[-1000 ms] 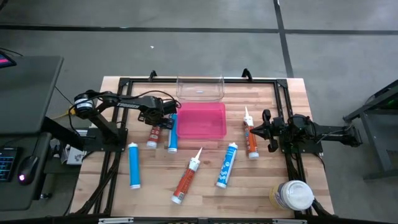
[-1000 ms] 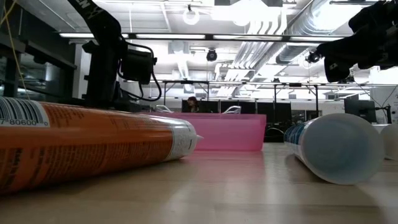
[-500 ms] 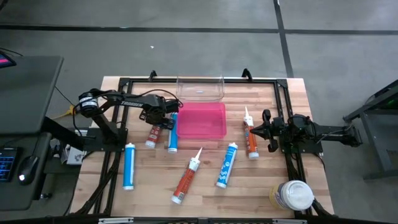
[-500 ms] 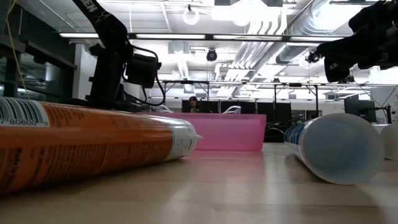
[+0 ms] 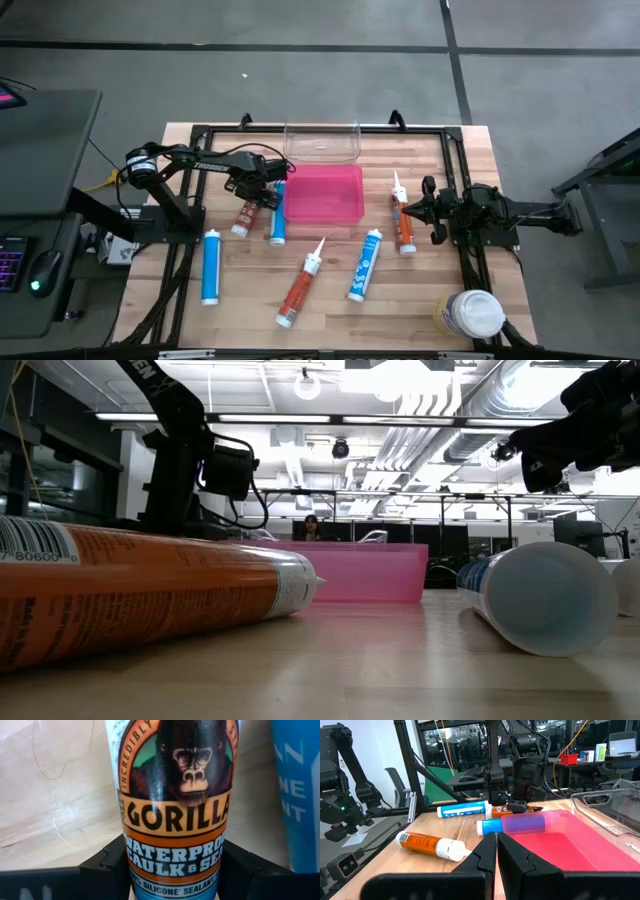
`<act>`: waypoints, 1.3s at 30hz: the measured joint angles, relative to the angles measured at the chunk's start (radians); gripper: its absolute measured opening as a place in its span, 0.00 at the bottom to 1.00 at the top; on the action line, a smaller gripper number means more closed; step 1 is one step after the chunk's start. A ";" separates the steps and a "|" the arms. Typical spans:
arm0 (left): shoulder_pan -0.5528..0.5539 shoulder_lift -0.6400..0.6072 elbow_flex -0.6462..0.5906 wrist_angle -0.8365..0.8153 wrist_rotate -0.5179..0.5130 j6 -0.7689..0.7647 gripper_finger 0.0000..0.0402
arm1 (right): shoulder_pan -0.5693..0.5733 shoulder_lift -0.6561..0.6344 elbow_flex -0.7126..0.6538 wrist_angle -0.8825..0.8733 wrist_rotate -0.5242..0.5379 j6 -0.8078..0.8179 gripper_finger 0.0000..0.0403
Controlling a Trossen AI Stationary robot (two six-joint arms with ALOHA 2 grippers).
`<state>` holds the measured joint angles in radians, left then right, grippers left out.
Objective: Pick & place silicon tubes, Sealant and Lysol wipes
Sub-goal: Put the top left orange sealant into the transparent bin
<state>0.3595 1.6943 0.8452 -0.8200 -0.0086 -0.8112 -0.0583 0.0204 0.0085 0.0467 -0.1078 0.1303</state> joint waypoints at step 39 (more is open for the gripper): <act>0.000 -0.569 -0.008 0.319 -0.320 0.284 0.45 | 0.000 0.000 0.000 0.001 0.000 0.000 0.03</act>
<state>0.3597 1.1251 0.8373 -0.5008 -0.3285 -0.5273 -0.0582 0.0204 0.0082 0.0475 -0.1078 0.1306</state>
